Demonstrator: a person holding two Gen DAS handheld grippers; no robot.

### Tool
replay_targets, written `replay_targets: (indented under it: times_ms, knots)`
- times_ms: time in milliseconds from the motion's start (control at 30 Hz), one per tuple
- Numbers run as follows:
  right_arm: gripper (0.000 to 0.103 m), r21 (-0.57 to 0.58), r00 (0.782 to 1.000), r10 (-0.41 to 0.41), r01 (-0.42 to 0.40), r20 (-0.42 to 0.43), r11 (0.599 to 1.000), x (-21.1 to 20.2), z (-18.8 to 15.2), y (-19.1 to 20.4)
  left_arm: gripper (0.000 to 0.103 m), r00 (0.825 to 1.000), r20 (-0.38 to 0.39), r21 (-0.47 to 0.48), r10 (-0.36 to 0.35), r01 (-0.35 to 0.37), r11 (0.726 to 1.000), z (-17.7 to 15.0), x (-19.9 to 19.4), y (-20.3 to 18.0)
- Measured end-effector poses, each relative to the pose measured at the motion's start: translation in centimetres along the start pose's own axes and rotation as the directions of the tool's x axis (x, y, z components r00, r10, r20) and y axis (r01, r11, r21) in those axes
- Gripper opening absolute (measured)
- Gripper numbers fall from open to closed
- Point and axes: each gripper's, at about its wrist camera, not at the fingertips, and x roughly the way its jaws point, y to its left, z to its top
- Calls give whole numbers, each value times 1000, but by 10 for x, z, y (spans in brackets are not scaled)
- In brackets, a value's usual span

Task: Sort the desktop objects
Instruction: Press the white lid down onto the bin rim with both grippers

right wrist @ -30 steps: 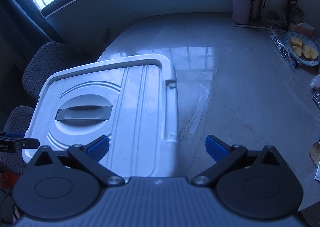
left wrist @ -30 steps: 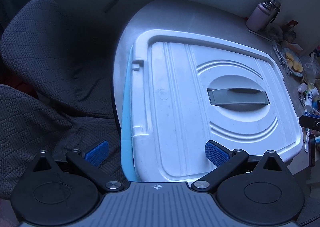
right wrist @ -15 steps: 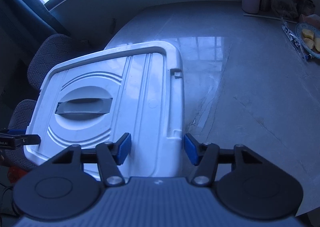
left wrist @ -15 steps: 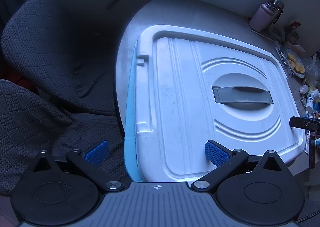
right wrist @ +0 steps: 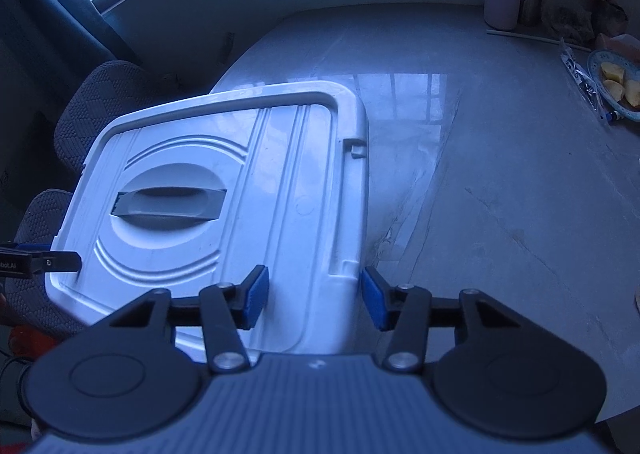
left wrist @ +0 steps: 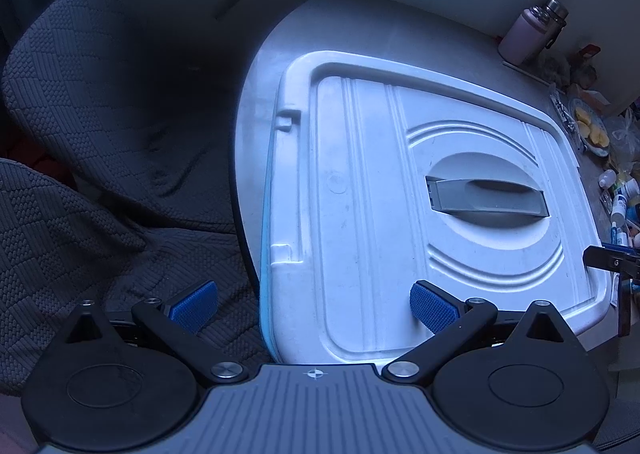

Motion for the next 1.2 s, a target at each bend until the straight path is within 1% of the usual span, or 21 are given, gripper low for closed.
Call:
replay_targets:
  times_ms: [33, 67, 133, 433, 467, 533, 567, 633, 667, 800, 933, 1033, 1200]
  knots:
    - [44, 0, 1000, 0, 0, -4, 1000, 0, -1, 1, 103, 1000, 0, 3, 7, -7, 1000, 0, 0, 0]
    - [43, -10, 1000, -3, 3, -10, 1000, 2, -2, 2, 103, 1000, -3, 8, 16, -16, 1000, 0, 1, 1]
    - [42, -6, 1000, -18, 18, 5, 1000, 0, -3, 3, 103, 1000, -11, 17, 22, -22, 1000, 0, 4, 1]
    - [43, -6, 999, -45, 46, 12, 999, 1, 0, 7, 103, 1000, -5, 26, 5, -5, 1000, 4, 8, 2]
    - [44, -7, 999, -49, 50, 4, 999, 1, -1, 9, 103, 1000, -3, 30, 5, -5, 1000, 4, 9, 3]
    - [52, -17, 998, -65, 65, -2, 998, 1, -4, 15, 103, 1000, 1, 37, 6, -6, 999, 3, 9, 1]
    - [55, -35, 997, -77, 77, -1, 996, 1, -6, 19, 103, 1000, 5, 41, 7, -7, 999, 2, 9, 0]
    - [64, -47, 996, -88, 88, 5, 995, 2, -8, 22, 103, 1000, 18, 51, 8, -9, 999, 1, 9, -2]
    - [67, -42, 996, -92, 92, 9, 995, 3, -10, 24, 103, 1000, 24, 55, 8, -9, 998, 0, 9, -3]
    - [76, -31, 997, -73, 73, 6, 997, 7, -15, 28, 103, 999, 37, 61, 0, -3, 998, -3, 8, -3]
    - [81, -36, 994, -106, 108, 38, 994, 6, -21, 33, 103, 999, 50, 65, -8, 5, 998, -5, 9, -4]
    - [86, -15, 990, -130, 131, 54, 991, 5, -25, 34, 103, 998, 66, 72, -14, 9, 997, -7, 9, -2]
    - [89, 21, 986, -144, 143, 78, 990, 4, -32, 36, 103, 995, 89, 63, -37, 32, 998, -10, 9, 3]
